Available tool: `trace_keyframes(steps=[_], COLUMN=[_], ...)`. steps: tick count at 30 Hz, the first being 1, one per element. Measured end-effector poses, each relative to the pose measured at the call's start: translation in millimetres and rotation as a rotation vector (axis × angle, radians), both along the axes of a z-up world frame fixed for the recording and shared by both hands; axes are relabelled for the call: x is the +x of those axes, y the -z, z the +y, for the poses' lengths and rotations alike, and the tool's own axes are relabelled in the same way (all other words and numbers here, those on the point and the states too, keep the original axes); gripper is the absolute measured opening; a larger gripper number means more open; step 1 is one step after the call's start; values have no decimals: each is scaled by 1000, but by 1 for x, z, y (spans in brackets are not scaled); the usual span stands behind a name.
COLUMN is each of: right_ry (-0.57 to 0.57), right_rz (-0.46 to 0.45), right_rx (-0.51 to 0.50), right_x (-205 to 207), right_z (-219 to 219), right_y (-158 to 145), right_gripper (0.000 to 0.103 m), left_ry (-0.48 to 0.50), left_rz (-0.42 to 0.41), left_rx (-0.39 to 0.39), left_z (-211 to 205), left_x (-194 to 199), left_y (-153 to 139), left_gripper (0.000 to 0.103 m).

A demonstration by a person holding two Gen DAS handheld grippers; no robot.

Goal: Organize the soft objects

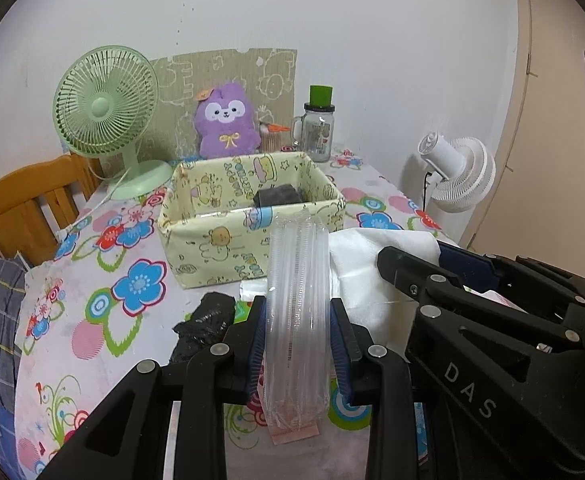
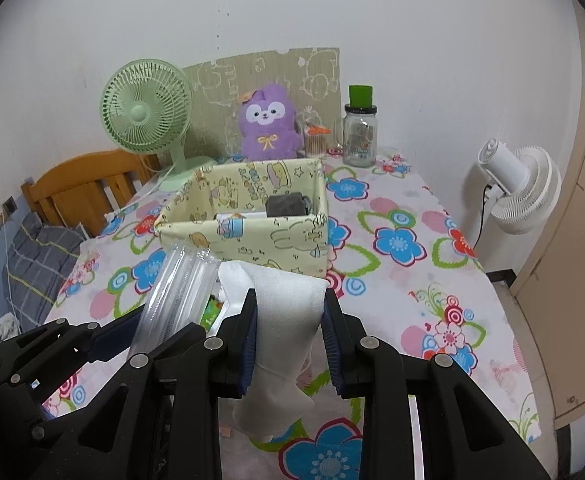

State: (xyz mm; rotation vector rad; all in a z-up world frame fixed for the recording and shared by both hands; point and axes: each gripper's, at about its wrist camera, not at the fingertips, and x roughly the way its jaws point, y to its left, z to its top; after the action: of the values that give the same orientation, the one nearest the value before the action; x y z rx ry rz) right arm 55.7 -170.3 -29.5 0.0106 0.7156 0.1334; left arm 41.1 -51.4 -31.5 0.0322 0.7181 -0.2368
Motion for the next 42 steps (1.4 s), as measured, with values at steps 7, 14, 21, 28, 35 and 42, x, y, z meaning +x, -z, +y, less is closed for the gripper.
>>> trace_keyframes(steps=[7,14,21,28,35,42], right_ry=[-8,-10,-12,-20,-30,-37], right_rz=[-24,-50,-69,-71,-77,-79], right_rx=[-2,-5,-18,-24,-14,-14], right_x=[3,5,9,20,35,53], right_z=[3,6,9,13,17,19], right_y=[-11,-22,-28,-32,-36,-39], right_gripper=[32,32,32,32,32,32], left_ry=[-7,-1,2,-3,-14,-22], left_rz=[-21,-56,-70,-66,-74,-74], left_rx=[3,22,32,25,28,29], left_z=[3,3,4,8,11,14], left_x=[2,5,12,24,38,54], left_y=[-10,-21,-27,-30,-35,-37], left_gripper=[30,30,30,30,30,30])
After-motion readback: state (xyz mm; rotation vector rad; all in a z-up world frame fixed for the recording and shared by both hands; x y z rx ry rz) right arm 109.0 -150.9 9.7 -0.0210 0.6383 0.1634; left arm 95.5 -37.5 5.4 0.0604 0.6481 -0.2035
